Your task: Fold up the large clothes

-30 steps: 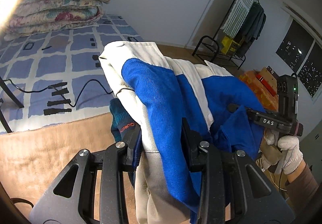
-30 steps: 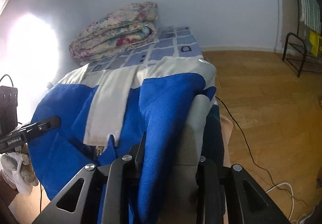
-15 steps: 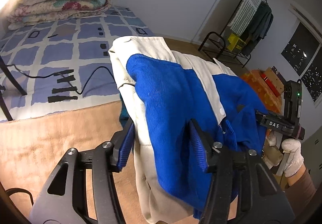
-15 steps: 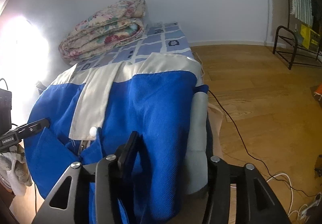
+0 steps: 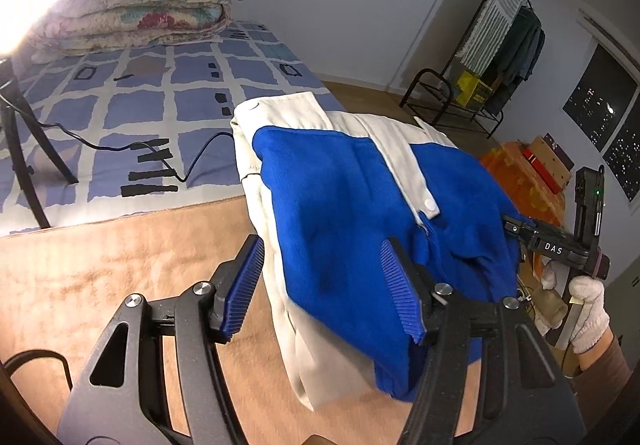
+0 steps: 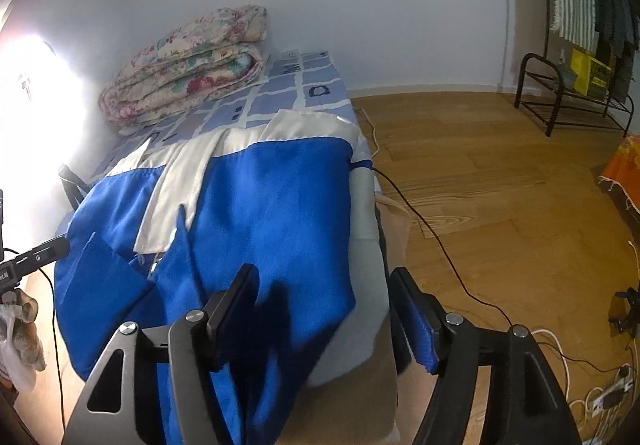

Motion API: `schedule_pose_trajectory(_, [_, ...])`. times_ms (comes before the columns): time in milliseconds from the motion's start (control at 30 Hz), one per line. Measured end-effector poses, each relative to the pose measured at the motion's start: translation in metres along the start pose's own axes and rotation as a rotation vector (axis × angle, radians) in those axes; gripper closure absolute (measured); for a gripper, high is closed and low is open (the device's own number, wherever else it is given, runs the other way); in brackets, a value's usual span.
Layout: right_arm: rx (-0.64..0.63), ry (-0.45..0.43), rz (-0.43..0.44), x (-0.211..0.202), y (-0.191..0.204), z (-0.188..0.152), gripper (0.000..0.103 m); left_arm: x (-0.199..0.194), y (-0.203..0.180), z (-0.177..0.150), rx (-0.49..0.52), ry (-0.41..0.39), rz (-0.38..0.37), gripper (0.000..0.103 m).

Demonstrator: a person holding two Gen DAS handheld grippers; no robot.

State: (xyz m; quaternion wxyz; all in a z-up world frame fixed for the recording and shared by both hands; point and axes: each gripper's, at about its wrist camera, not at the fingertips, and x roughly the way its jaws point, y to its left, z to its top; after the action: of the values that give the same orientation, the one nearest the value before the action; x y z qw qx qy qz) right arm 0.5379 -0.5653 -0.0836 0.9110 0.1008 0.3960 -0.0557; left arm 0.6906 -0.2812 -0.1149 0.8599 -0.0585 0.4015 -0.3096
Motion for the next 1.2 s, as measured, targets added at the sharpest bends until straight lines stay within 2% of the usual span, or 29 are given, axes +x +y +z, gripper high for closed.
schedule_pose_trajectory(300, [-0.014, -0.05, -0.019, -0.055, 0.021, -0.013, 0.033, -0.063, -0.023, -0.02, 0.051, -0.034, -0.007, 0.041])
schedule_pose_trajectory(733, [-0.076, -0.154, 0.033, -0.198, 0.08, -0.045, 0.031, -0.23, -0.085, -0.05, 0.098, -0.153, -0.025, 0.04])
schedule_pose_trajectory(833, [-0.097, -0.183, 0.035, -0.234, 0.096, -0.058, 0.031, -0.268, -0.098, -0.063, 0.107, -0.181, -0.019, 0.032])
schedule_pose_trajectory(1033, [-0.115, -0.23, 0.043, -0.294, 0.127, -0.088, 0.03, -0.328, -0.123, -0.101, 0.154, -0.216, 0.036, 0.032])
schedule_pose_trajectory(1200, [-0.127, -0.252, 0.055, -0.327, 0.148, -0.119, 0.03, -0.368, -0.14, -0.14, 0.169, -0.23, 0.044, 0.032])
